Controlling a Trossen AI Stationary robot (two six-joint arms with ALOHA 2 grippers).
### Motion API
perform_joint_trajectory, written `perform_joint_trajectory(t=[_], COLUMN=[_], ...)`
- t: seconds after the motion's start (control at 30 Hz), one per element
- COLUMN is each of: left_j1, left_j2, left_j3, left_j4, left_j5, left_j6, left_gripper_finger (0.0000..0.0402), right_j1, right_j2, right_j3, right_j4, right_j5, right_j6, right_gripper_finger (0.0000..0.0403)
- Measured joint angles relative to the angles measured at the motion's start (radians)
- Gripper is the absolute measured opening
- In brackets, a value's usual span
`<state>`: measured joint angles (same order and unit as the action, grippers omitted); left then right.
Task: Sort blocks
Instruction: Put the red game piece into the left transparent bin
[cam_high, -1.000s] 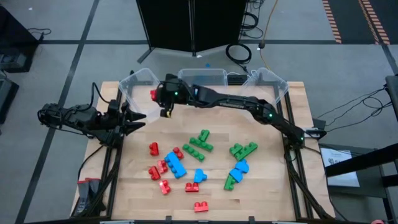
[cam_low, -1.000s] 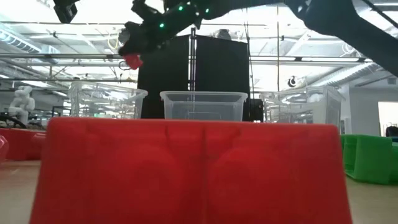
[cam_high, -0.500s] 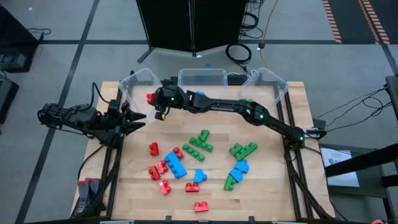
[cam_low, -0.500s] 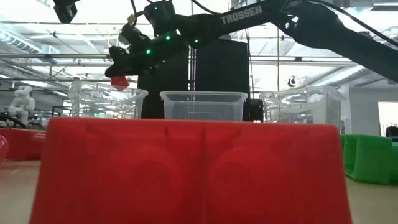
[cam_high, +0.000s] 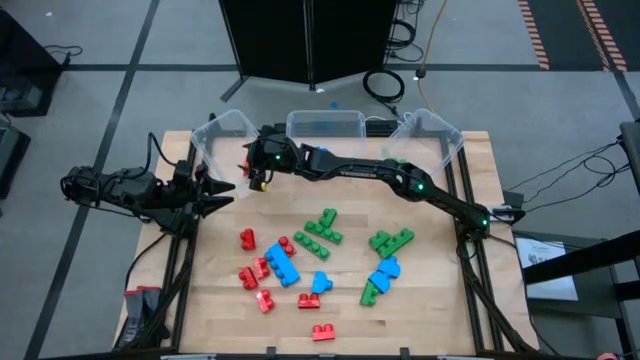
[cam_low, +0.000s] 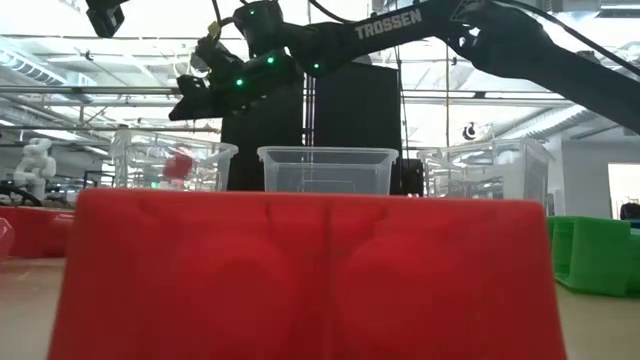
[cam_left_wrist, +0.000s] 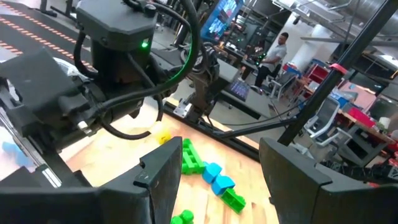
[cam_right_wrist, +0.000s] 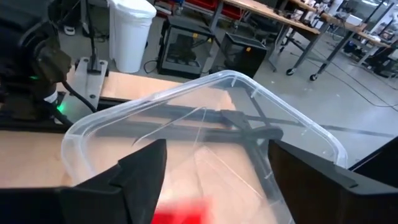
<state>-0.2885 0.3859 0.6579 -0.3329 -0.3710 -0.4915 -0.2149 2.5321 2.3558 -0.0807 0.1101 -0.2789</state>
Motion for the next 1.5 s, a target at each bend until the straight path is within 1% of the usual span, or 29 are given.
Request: perform_joint_trajectory(t=[0.13, 0.23, 0.37, 0.47, 0.53, 0.63, 0.77, 0.9, 1.0, 1.07, 1.23, 1.4, 1.5], left_j1=[0.000, 0.000, 0.000, 0.000, 0.000, 0.000, 0.000, 0.000, 0.000, 0.000, 0.000, 0.000, 0.000], left_j2=[0.000, 0.000, 0.000, 0.000, 0.000, 0.000, 0.000, 0.000, 0.000, 0.001, 0.008, 0.021, 0.029], left_j3=[0.000, 0.000, 0.000, 0.000, 0.000, 0.000, 0.000, 0.000, 0.000, 0.000, 0.000, 0.000, 0.000], left_j4=[-0.001, -0.001, 0.000, 0.000, 0.001, 0.001, 0.001, 0.000, -0.007, -0.008, -0.008, -0.008, -0.007], left_j5=[0.000, 0.000, 0.000, 0.000, 0.000, -0.001, -0.001, -0.001, -0.002, -0.002, -0.007, -0.023, -0.031], left_j6=[0.000, 0.000, 0.000, 0.002, 0.007, 0.006, 0.002, 0.002, -0.001, -0.001, -0.027, -0.053, -0.054], left_gripper_finger=[0.0209, 0.0209, 0.0209, 0.0209, 0.0209, 0.0209, 0.0209, 0.0209, 0.0209, 0.0209, 0.0209, 0.0209, 0.0209], right_j1=[0.001, 0.010, 0.042, 0.076, 0.104, 0.141, 0.177, 0.211, 0.244, 0.266, 0.302, 0.308, 0.307], right_j2=[-0.032, -0.097, -0.219, -0.280, -0.294, -0.283, -0.228, -0.173, -0.147, -0.128, -0.079, -0.028, 0.004], right_j3=[0.000, 0.000, 0.002, 0.003, 0.003, 0.002, 0.001, -0.001, -0.001, 0.000, -0.001, 0.000, 0.000], right_j4=[-0.024, -0.071, -0.222, -0.348, -0.426, -0.568, -0.709, -0.744, -0.759, -0.791, -0.848, -0.849, -0.832], right_j5=[0.003, 0.003, -0.018, -0.080, -0.116, -0.148, -0.168, -0.217, -0.248, -0.250, -0.244, -0.235, -0.194], right_j6=[-0.013, -0.047, -0.077, -0.082, -0.082, -0.087, -0.114, -0.138, -0.201, -0.248, -0.340, -0.344, -0.363], right_gripper_finger=[0.0287, 0.0283, 0.0277, 0.0278, 0.0281, 0.0284, 0.0285, 0.0285, 0.0285, 0.0286, 0.0286, 0.0286, 0.0292])
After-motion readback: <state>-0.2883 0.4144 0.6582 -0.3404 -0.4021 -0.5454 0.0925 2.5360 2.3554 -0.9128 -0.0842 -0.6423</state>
